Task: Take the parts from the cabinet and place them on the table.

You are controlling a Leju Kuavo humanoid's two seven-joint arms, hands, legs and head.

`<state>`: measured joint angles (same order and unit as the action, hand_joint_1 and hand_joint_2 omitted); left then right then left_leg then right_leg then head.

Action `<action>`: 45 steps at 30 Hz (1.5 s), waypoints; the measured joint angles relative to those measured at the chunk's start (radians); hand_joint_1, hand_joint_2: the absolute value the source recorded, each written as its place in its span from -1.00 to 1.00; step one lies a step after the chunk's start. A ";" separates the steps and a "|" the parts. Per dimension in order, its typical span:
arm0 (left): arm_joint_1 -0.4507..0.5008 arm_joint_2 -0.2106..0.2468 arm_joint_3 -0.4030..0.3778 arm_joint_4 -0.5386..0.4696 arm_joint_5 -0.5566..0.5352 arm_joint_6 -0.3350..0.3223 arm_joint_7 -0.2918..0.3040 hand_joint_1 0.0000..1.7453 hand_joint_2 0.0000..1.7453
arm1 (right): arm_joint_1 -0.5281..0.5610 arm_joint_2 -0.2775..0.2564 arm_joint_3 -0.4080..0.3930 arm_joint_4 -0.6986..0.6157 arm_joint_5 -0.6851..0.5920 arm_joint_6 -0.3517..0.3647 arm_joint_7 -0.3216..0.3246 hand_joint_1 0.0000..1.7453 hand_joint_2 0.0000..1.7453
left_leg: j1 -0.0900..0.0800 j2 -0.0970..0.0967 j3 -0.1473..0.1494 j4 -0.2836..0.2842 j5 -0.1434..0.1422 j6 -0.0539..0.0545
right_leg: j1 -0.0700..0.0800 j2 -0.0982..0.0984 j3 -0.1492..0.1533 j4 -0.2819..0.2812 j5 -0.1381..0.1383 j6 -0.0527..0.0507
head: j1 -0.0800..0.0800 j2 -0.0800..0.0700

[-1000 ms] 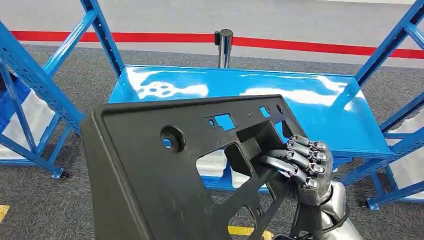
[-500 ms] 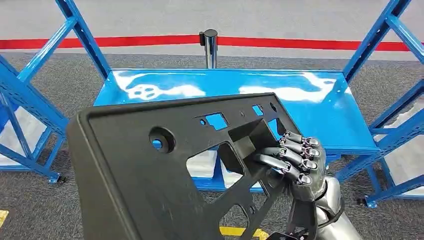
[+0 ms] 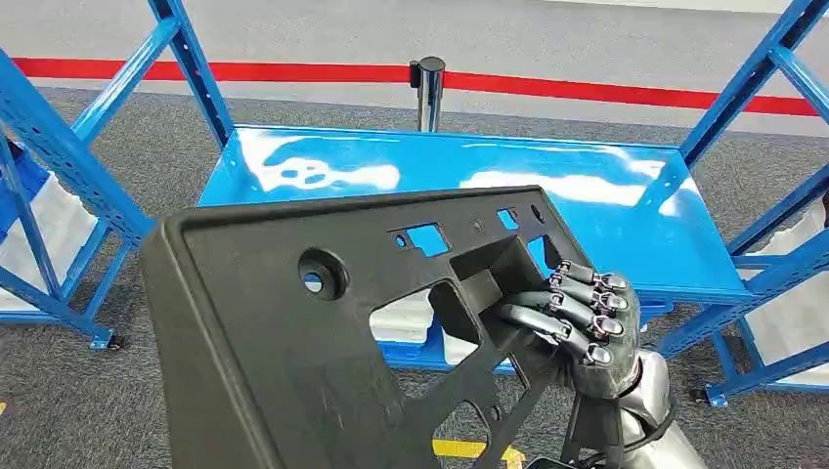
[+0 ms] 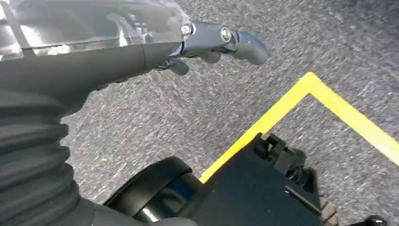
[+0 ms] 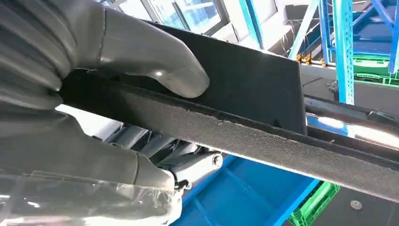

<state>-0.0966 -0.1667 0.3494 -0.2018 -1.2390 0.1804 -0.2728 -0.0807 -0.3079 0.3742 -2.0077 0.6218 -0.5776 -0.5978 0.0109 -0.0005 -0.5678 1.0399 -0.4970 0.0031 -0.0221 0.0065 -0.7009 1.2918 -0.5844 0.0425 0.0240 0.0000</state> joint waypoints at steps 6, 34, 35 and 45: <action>-0.001 -0.002 0.000 0.000 0.000 -0.002 -0.002 -1.00 1.00 | 0.003 0.000 -0.001 0.000 0.000 -0.002 0.000 1.00 1.00 | -0.007 -0.003 -0.009 0.002 0.003 -0.021 | 0.004 0.002 0.112 -0.246 0.086 -0.011 | 0.002 0.000; -0.003 -0.003 0.000 0.002 0.004 -0.012 -0.003 -1.00 1.00 | 0.012 0.003 -0.005 0.000 -0.001 -0.011 -0.001 1.00 1.00 | -0.007 0.000 -0.015 0.013 0.005 -0.003 | 0.005 -0.002 0.143 -0.242 0.071 -0.006 | 0.004 0.000; -0.004 -0.003 0.000 0.002 0.004 -0.012 -0.003 -1.00 1.00 | 0.012 0.004 -0.005 0.000 -0.001 -0.012 -0.001 1.00 1.00 | -0.008 -0.001 -0.021 0.015 0.007 -0.007 | 0.008 0.000 0.142 -0.258 0.070 -0.009 | 0.003 0.000; -0.008 -0.003 0.000 0.002 0.003 -0.012 -0.005 -1.00 1.00 | 0.019 0.006 -0.005 0.000 -0.002 -0.016 -0.002 1.00 1.00 | 0.002 -0.003 -0.106 0.303 -0.140 -0.046 | -0.007 -0.011 0.127 -0.262 0.093 -0.038 | -0.015 0.000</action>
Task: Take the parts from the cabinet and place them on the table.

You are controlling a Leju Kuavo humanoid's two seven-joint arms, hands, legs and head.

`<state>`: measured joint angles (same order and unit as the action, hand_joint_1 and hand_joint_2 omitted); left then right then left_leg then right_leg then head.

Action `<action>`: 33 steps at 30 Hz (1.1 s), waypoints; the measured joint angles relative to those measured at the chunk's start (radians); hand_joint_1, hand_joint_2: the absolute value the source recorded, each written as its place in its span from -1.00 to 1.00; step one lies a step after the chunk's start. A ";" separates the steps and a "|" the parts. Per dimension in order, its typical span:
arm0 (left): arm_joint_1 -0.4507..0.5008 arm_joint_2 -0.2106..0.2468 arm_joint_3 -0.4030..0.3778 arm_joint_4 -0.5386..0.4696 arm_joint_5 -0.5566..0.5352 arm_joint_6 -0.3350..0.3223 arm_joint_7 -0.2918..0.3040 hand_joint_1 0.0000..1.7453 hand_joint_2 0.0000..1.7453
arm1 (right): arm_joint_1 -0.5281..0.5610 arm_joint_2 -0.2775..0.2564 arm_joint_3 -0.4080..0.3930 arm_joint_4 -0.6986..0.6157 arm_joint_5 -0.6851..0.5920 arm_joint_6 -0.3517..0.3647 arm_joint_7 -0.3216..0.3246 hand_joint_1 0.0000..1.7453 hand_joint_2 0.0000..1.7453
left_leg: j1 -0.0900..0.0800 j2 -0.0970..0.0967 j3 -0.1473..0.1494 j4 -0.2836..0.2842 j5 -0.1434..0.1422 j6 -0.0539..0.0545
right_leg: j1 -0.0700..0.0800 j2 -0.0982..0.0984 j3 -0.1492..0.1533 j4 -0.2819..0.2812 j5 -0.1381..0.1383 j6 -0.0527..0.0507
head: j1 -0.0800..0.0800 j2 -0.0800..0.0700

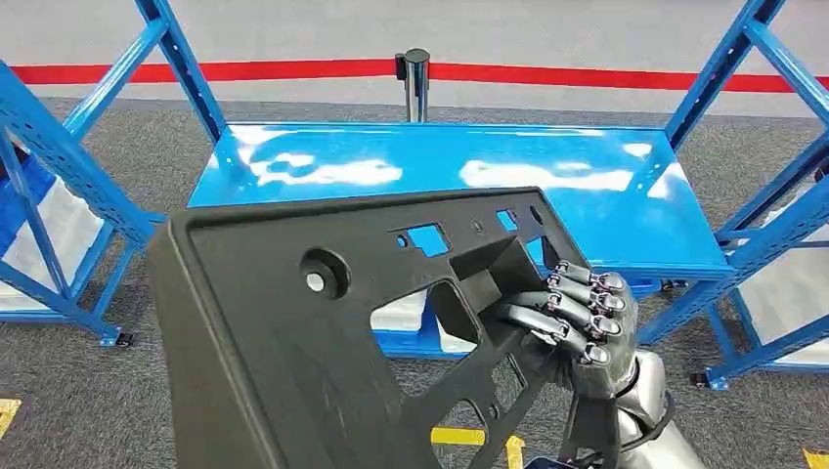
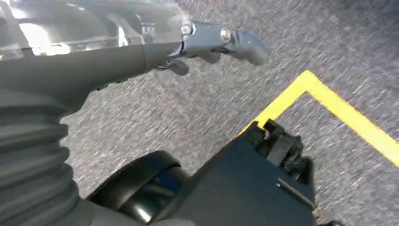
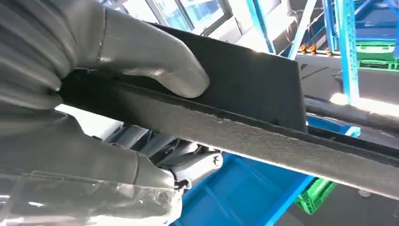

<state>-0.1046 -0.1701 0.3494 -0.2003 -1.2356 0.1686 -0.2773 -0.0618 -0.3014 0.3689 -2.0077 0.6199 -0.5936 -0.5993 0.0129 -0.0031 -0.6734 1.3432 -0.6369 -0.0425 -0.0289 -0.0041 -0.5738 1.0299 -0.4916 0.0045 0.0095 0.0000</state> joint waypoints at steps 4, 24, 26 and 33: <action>0.005 0.000 0.000 0.001 -0.001 -0.002 0.002 -1.00 1.00 | 0.000 0.001 0.000 0.000 0.000 0.000 0.000 1.00 1.00 | 0.017 -0.002 0.144 -0.271 0.104 -0.013 | -0.003 0.003 -0.007 0.013 -0.002 0.016 | -0.004 0.000; 0.003 0.000 0.000 0.002 -0.003 -0.007 -0.001 -1.00 1.00 | 0.010 0.002 -0.008 0.000 0.000 -0.002 0.000 1.00 1.00 | -0.004 0.003 0.076 -0.292 0.163 0.007 | 0.007 0.005 0.013 0.007 -0.021 0.014 | 0.017 0.000; 0.002 0.000 0.000 0.001 -0.003 -0.007 -0.001 -1.00 1.00 | 0.009 0.003 -0.008 0.000 0.001 -0.002 0.000 1.00 1.00 | -0.001 0.002 0.061 -0.249 0.111 0.002 | 0.000 0.001 0.007 0.002 -0.012 0.005 | 0.013 0.000; 0.000 0.000 -0.001 0.001 -0.007 -0.009 0.002 -1.00 1.00 | 0.010 0.006 -0.008 0.000 0.003 0.000 0.000 1.00 1.00 | 0.008 0.002 0.114 -0.167 0.057 -0.005 | 0.002 -0.001 -0.020 0.010 0.010 0.003 | 0.000 0.000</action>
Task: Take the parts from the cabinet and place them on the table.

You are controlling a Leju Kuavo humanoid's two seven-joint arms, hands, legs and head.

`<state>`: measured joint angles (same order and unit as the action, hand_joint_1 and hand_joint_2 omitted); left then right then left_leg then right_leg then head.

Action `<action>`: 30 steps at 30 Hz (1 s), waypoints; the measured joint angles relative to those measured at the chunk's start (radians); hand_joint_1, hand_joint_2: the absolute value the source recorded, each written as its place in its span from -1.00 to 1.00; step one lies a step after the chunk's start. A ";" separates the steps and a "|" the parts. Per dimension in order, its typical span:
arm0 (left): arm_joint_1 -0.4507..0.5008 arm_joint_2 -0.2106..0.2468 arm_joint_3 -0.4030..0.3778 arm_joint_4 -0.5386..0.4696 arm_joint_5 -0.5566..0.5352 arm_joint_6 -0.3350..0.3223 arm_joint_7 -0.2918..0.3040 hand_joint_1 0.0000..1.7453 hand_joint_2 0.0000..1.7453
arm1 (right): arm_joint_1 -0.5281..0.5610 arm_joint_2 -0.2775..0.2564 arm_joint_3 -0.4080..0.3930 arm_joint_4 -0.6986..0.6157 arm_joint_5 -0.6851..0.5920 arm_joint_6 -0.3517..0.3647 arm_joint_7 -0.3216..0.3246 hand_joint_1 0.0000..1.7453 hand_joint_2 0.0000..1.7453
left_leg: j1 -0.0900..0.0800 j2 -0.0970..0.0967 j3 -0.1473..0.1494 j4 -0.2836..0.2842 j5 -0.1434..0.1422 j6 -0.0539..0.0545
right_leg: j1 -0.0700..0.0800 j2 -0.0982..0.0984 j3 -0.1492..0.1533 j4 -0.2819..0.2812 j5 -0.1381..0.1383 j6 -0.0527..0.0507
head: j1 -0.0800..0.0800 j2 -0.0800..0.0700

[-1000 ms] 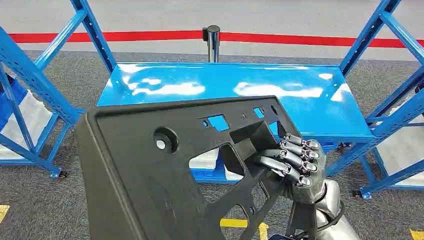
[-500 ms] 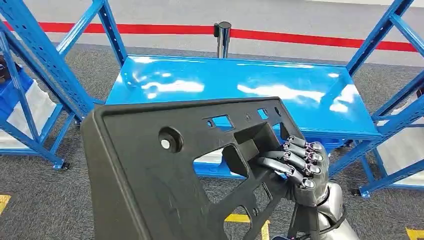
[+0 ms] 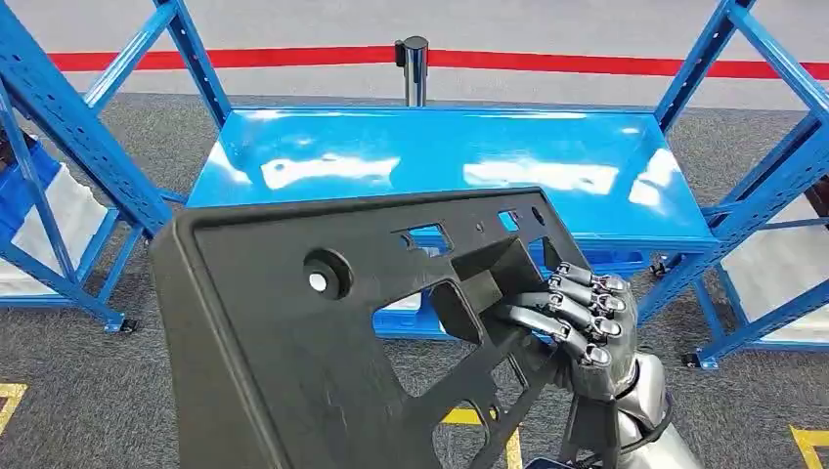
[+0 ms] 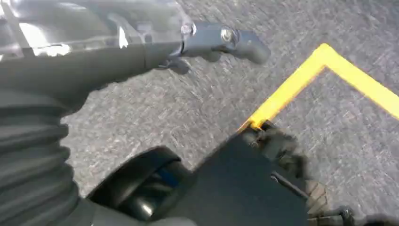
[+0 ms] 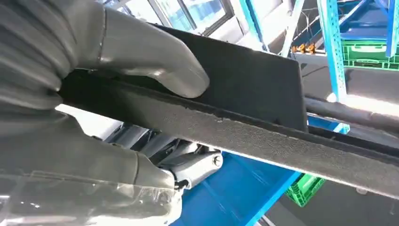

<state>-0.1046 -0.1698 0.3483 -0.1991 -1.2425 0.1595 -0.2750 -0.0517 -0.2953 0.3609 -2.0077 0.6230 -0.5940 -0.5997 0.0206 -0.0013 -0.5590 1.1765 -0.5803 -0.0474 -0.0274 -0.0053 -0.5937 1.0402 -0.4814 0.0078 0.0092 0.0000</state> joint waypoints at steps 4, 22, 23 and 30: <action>0.002 0.000 -0.002 0.000 -0.001 -0.002 -0.001 -1.00 1.00 | -0.001 0.002 -0.002 0.000 0.003 0.000 0.000 1.00 1.00 | -0.003 -0.006 0.048 -0.130 0.025 0.009 | 0.008 -0.001 -0.022 0.012 0.015 0.027 | 0.000 0.000; 0.000 0.000 -0.005 0.000 -0.002 -0.004 0.002 -1.00 1.00 | 0.006 0.004 -0.007 0.000 0.003 0.001 -0.001 1.00 1.00 | -0.012 0.005 -0.042 -0.124 0.106 0.013 | -0.002 0.002 0.065 -0.022 -0.041 0.008 | 0.019 0.000; 0.000 0.000 -0.005 0.000 -0.002 -0.004 0.002 -1.00 1.00 | 0.005 0.005 -0.007 0.000 0.003 0.001 -0.001 1.00 1.00 | -0.010 0.004 -0.050 -0.105 0.076 0.011 | 0.002 0.000 0.058 -0.022 -0.035 0.001 | 0.015 0.000; -0.003 0.000 -0.005 0.000 0.001 -0.004 0.002 -1.00 1.00 | 0.014 0.005 -0.006 0.000 -0.003 0.007 -0.001 1.00 1.00 | -0.002 0.004 -0.027 0.068 -0.014 0.003 | 0.004 -0.002 0.007 -0.017 0.005 -0.006 | 0.002 0.000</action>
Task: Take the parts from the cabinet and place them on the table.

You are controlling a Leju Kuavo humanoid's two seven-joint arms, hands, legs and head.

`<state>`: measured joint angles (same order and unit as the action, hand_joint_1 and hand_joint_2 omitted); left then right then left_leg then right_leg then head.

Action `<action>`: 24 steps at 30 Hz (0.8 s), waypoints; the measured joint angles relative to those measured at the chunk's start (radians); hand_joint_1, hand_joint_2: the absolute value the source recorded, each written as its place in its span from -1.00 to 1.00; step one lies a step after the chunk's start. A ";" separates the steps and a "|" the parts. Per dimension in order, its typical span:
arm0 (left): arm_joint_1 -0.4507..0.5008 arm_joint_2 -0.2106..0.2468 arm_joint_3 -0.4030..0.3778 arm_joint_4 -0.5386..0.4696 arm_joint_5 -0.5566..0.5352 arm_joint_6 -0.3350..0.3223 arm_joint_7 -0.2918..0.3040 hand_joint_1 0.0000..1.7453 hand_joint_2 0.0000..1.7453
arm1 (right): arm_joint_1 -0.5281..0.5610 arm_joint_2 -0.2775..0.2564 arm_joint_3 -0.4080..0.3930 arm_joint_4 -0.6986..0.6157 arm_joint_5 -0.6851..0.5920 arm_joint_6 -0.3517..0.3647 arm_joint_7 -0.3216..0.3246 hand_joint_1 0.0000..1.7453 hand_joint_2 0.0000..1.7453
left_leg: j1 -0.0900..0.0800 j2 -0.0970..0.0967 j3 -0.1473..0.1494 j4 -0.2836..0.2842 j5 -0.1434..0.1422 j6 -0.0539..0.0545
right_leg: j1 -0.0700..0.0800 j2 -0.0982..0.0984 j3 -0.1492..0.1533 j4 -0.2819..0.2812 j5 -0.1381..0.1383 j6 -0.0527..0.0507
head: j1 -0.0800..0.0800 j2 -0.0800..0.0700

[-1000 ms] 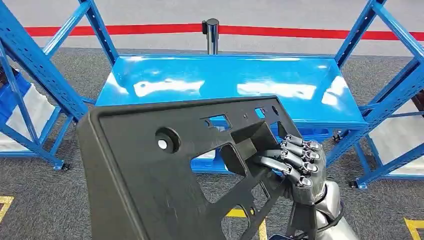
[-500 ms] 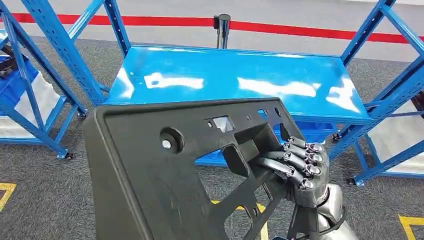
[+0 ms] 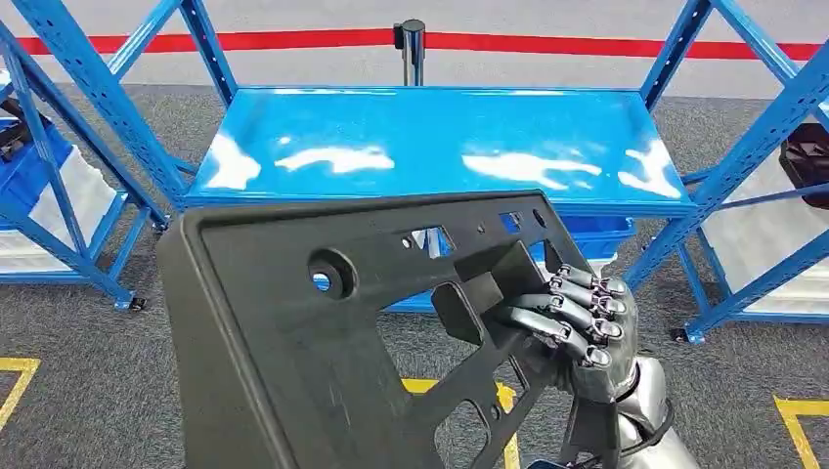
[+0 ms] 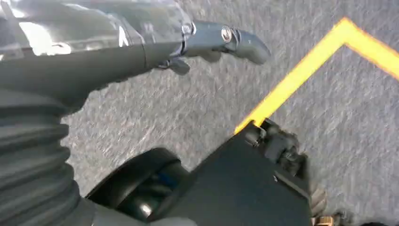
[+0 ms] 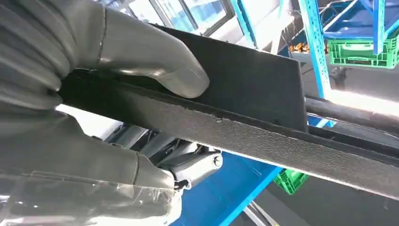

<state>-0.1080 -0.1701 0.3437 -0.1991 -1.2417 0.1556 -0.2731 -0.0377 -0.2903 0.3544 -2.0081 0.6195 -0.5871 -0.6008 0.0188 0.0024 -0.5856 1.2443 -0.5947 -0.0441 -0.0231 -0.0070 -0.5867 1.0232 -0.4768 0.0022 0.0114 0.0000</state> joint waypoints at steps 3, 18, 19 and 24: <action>0.005 0.000 -0.001 0.000 0.000 -0.002 0.000 -1.00 1.00 | 0.000 0.000 -0.001 0.000 -0.006 0.008 -0.001 1.00 1.00 | 0.000 -0.003 0.114 -0.210 0.034 -0.003 | 0.004 0.001 -0.021 0.017 0.008 0.014 | -0.005 0.000; 0.006 -0.002 -0.020 0.000 -0.016 0.000 -0.021 -1.00 1.00 | 0.009 0.003 -0.010 0.000 -0.007 0.004 -0.002 1.00 1.00 | -0.007 0.002 0.020 -0.211 0.098 0.037 | 0.004 0.002 0.079 -0.001 -0.051 0.041 | 0.019 0.000; 0.005 -0.002 -0.021 0.000 -0.016 0.000 -0.021 -1.00 1.00 | 0.011 0.003 -0.010 0.000 -0.008 0.004 -0.002 1.00 1.00 | -0.007 0.002 0.016 -0.210 0.104 0.029 | 0.010 0.003 0.074 -0.004 -0.048 0.037 | 0.017 0.000; 0.006 -0.002 -0.022 0.000 -0.016 0.002 -0.021 -1.00 1.00 | 0.013 0.006 -0.010 0.000 -0.019 0.011 -0.003 1.00 1.00 | -0.004 0.000 -0.006 -0.164 0.066 0.007 | -0.001 0.002 0.054 -0.011 -0.038 0.008 | 0.007 0.000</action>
<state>-0.1025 -0.1724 0.3216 -0.1991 -1.2573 0.1572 -0.2941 -0.0245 -0.2842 0.3445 -2.0085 0.6005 -0.5757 -0.6035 0.0143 0.0025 -0.5921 1.0799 -0.5286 -0.0374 -0.0240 -0.0052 -0.5325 1.0117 -0.5144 0.0099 0.0188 0.0000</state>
